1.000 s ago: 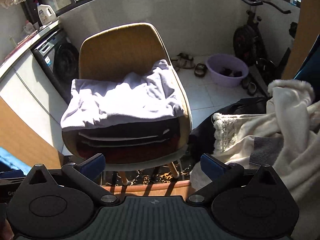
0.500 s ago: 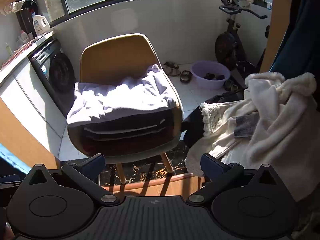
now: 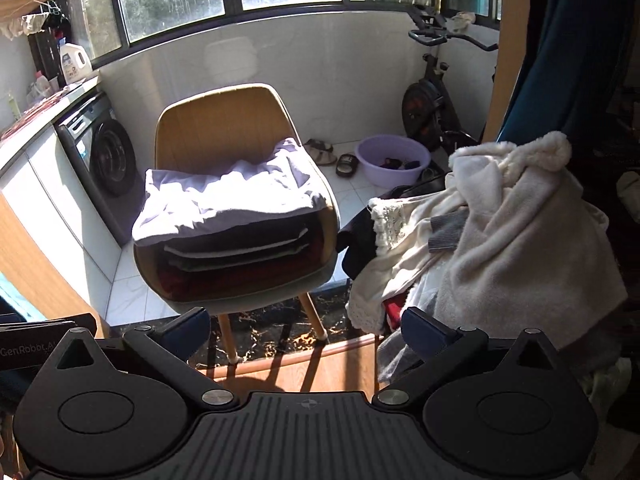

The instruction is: Fold clothes

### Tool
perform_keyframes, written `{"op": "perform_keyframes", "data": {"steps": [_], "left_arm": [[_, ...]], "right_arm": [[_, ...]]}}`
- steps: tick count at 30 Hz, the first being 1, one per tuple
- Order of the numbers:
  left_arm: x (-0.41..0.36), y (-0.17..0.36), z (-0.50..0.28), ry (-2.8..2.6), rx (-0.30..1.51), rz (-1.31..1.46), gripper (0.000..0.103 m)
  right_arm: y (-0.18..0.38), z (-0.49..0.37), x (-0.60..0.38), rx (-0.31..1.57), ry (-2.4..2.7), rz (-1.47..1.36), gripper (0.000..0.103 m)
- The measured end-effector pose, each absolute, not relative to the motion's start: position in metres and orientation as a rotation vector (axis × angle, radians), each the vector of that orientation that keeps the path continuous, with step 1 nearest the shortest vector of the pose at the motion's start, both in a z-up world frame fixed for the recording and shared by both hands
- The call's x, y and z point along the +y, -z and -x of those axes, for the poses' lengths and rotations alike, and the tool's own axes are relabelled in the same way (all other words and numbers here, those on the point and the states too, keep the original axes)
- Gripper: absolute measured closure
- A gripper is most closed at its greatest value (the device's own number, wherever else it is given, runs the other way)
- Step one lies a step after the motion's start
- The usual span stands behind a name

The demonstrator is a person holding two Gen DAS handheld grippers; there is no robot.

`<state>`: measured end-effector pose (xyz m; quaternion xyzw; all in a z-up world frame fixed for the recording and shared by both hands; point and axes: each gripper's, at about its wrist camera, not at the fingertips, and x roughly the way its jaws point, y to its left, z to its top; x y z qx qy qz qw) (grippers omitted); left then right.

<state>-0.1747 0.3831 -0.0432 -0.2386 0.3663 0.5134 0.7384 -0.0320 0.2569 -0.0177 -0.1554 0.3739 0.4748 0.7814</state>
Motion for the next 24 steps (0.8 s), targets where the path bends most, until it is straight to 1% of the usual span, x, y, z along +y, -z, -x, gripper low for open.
{"op": "perform_keyframes", "data": {"steps": [7,13,24], "left_arm": [[0.350,0.046,0.154,-1.091,0.818,0.521,0.002],[0.334,0.041,0.143,-1.074,0.799,0.517,0.002],[0.325,0.042,0.130,-1.059,0.804,0.535,0.002]], "right_arm": [[0.013,0.022,0.232,0.767,-1.033,0.354,0.001],[0.019,0.008,0.212,0.793,-1.026,0.344,0.001],[0.021,-0.010,0.193,0.794,-1.008,0.318,0.001]]}}
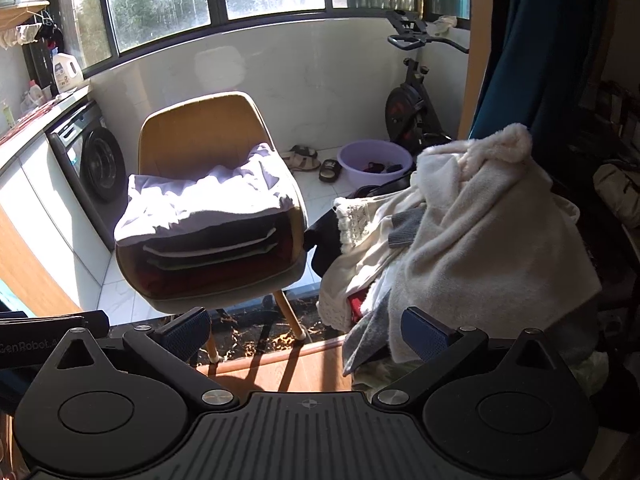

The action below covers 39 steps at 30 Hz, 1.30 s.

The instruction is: Fold clothes

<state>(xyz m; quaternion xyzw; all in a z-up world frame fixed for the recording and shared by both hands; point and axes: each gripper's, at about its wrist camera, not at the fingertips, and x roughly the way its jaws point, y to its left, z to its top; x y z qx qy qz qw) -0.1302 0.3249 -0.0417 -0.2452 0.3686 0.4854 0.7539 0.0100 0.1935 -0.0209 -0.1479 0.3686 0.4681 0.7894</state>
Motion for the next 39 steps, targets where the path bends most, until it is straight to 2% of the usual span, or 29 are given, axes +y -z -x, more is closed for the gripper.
{"op": "perform_keyframes", "data": {"steps": [39], "left_arm": [[0.3260,0.0433,0.1295,-1.081,0.814,0.538,0.002]], "right_arm": [[0.0211,-0.0122,0.1929,0.786,-1.008,0.309,0.001]]}}
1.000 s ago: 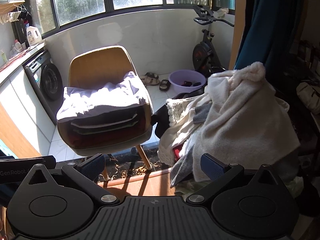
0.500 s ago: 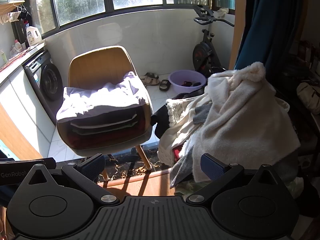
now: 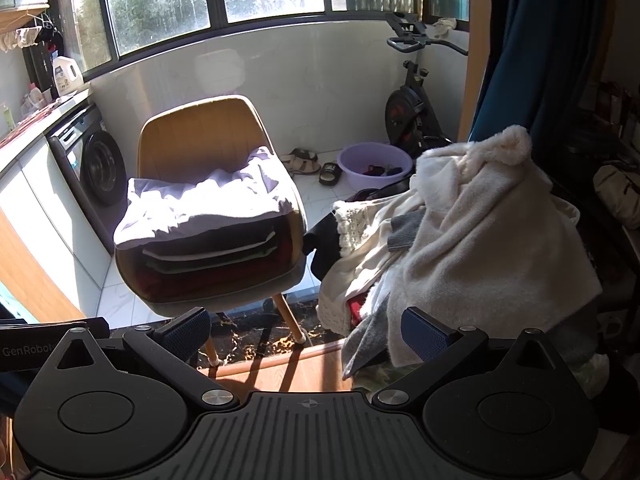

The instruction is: Fold clothes

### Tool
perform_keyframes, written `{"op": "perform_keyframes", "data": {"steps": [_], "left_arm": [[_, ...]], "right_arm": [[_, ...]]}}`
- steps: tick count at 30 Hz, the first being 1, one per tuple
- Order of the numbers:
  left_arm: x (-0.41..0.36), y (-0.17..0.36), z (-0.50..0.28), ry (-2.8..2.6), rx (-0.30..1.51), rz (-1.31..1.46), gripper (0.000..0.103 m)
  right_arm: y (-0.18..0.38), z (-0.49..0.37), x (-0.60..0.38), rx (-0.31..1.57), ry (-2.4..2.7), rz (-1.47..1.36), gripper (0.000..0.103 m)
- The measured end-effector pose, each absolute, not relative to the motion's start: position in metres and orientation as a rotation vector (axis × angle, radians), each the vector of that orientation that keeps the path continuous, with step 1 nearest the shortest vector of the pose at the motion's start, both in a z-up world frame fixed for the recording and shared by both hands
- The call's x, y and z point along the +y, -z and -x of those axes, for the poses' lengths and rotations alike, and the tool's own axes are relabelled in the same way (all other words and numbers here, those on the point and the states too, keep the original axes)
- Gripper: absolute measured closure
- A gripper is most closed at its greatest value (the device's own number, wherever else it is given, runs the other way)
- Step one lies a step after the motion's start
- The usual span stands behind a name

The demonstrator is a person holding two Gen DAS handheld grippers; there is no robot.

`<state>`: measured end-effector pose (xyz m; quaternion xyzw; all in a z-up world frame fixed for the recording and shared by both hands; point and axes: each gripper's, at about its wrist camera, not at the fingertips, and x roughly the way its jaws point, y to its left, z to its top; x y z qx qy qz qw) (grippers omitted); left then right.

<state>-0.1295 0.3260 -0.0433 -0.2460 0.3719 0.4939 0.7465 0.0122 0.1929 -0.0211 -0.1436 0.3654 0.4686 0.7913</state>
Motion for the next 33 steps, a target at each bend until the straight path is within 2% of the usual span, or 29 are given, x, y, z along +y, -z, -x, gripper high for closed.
{"op": "perform_keyframes", "data": {"steps": [33], "left_arm": [[0.3192,0.0419,0.1228,-1.031,0.821,0.500,0.002]], "right_arm": [[0.0195,-0.0127,0.1839,0.792,-0.983,0.299,0.001]]}}
